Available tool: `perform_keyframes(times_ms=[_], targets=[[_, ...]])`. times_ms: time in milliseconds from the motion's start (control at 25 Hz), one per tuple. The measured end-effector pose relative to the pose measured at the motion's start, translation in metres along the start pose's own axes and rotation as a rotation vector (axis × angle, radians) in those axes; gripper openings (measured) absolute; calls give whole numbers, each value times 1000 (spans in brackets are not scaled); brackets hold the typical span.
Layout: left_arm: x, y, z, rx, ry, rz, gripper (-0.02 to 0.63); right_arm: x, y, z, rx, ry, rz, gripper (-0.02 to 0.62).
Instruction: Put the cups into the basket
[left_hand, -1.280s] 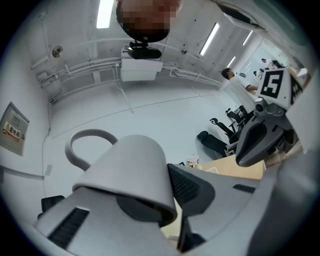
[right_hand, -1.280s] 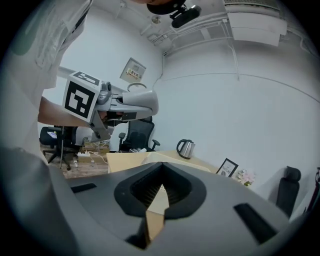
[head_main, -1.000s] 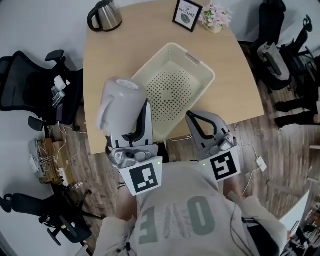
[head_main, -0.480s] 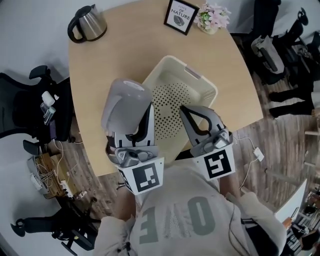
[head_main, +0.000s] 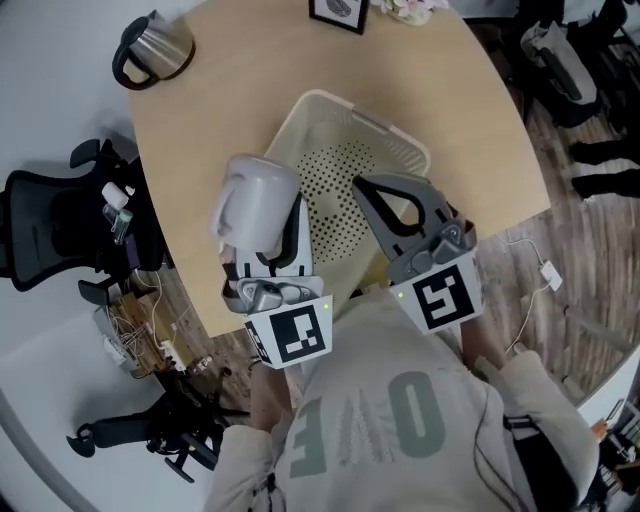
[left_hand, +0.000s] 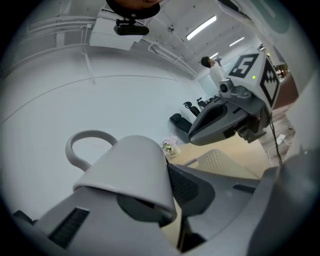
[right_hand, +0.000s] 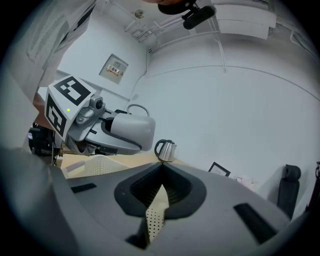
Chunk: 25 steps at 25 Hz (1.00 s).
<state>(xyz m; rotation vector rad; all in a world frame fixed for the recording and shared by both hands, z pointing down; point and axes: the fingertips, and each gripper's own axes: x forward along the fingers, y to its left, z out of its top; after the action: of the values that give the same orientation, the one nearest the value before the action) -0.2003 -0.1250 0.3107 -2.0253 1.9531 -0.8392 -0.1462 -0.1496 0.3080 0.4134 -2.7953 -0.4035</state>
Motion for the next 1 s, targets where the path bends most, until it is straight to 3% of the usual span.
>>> perform_keyframes(times_ms=[240,360,680,1000], targets=[[28,-40,-35,71,261,-239,54,-8,-18,-10,12,11,8,-2],[42,-55,-59,167,396,-319,54,-13,-24,-17,25,19,4,-2],[51,-124,-119,323,646,-619,54,-32,-38,-40,22,61,-10,-2],[31,-154,-172,531,824,-756,55,-39,-43,-63,35,117,-12,-2]])
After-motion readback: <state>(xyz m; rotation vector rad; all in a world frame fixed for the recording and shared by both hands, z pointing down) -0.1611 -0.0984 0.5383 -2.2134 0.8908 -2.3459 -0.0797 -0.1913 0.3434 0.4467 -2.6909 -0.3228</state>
